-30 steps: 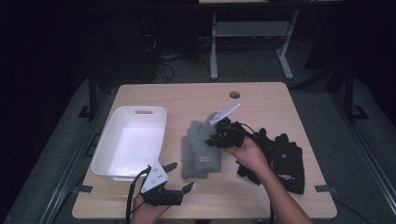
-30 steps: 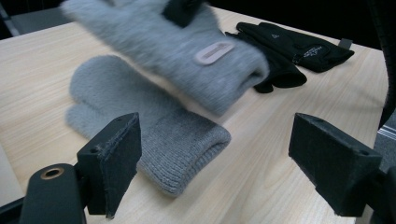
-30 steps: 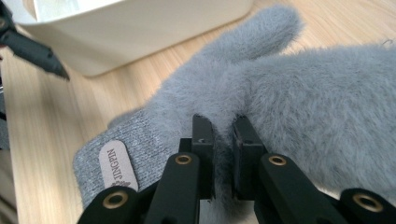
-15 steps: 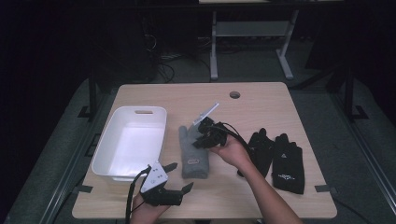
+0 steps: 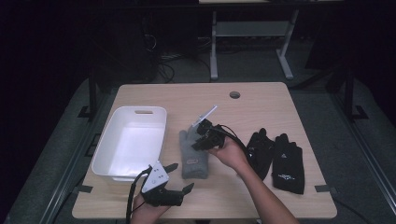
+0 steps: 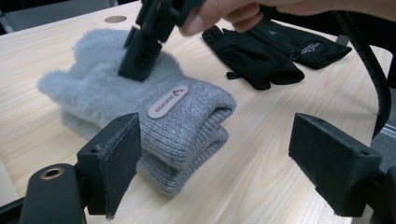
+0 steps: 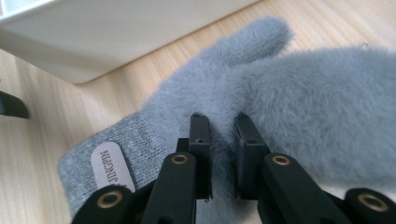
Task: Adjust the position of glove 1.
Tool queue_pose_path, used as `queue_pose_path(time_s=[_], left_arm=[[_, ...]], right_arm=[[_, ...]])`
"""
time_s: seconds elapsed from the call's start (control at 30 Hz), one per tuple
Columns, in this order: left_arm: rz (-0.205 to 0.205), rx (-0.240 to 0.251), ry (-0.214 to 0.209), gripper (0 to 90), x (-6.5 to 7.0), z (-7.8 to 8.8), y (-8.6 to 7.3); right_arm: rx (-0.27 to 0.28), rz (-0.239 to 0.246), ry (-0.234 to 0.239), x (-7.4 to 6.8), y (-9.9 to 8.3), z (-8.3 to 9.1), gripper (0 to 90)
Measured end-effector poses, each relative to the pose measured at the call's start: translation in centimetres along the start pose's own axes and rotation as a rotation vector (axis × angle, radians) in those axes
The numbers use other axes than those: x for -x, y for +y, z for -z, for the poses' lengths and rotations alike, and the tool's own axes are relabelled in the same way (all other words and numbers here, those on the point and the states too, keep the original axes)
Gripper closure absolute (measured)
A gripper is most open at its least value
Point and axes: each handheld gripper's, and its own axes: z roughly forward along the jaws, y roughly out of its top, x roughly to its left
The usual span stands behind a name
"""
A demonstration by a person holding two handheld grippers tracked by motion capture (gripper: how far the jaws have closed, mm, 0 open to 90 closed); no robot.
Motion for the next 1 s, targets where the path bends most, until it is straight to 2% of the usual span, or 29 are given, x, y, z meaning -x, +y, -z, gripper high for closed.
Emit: queue_pose_path(time_s=[0.1, 0.17, 0.2, 0.23, 0.27, 0.3, 0.37, 0.4, 0.5, 0.53, 0.63, 0.7, 0.77, 0.8, 0.87, 1.0], left_arm=[[-0.007, -0.01, 0.002, 17.0, -0.1, -0.1, 0.1], [-0.005, -0.011, 0.002, 17.0, -0.1, -0.1, 0.1], [-0.002, -0.012, 0.001, 17.0, -0.1, -0.2, 0.1], [0.004, -0.012, -0.002, 17.2, -0.1, -0.2, 0.1], [0.004, -0.012, -0.002, 17.2, -0.1, -0.2, 0.1], [0.011, -0.012, -0.005, 17.3, -0.1, -0.3, 0.2], [0.027, -0.013, -0.008, 17.3, -0.2, -0.4, 0.3], [0.044, -0.013, -0.011, 17.6, -0.3, -0.5, 0.3], [0.075, -0.013, -0.002, 17.6, -0.5, -0.6, 0.8], [0.08, -0.018, 0.006, 17.6, -0.5, -0.8, 1.1], [0.091, -0.018, 0.008, 21.0, -0.6, -1.2, 1.5], [0.099, -0.025, 0.014, 22.0, -0.6, -1.5, 1.7], [0.103, -0.028, 0.024, 22.4, -0.7, -1.6, 1.8], [0.108, -0.029, 0.027, 24.7, -0.9, -1.7, 2.0], [0.12, -0.038, 0.039, 24.9, -1.2, -2.0, 2.3], [0.146, -0.046, 0.047, 25.0, -1.6, -2.4, 2.5]], right_arm=[[0.004, -0.008, 0.01, 0.4, -0.5, -0.6, 66.4], [-0.005, -0.023, 0.015, 0.7, -0.7, -0.9, 54.8], [-0.005, -0.023, 0.015, 0.7, -0.7, -0.9, 54.8], [0.006, -0.05, 0.036, 1.0, -0.9, -0.7, 47.3], [0.006, -0.05, 0.036, 1.0, -0.9, -0.7, 47.3], [0.044, -0.072, 0.044, 1.2, -1.1, -0.1, 43.9], [0.06, -0.076, 0.045, 1.4, -1.3, 0.3, 44.1], [0.079, -0.084, 0.021, 1.9, -1.5, 1.0, 43.5], [0.097, -0.11, 0.005, 2.5, -1.7, 1.7, 40.2], [0.116, -0.141, -0.009, 3.3, -1.9, 2.3, 34.2], [0.128, -0.193, 0.003, 4.6, -1.9, 2.7, 28.5], [0.14, -0.235, 0.015, 5.5, -2.0, 2.7, 28.2], [0.134, -0.241, 0.015, 5.9, -2.0, 2.6, 27.2], [0.133, -0.273, 0.012, 6.9, -2.0, 2.3, 27.0], [0.134, -0.291, 0.019, 7.6, -2.0, 2.0, 26.5], [0.153, -0.348, 0.063, 8.9, -2.1, 0.8, 25.9]])
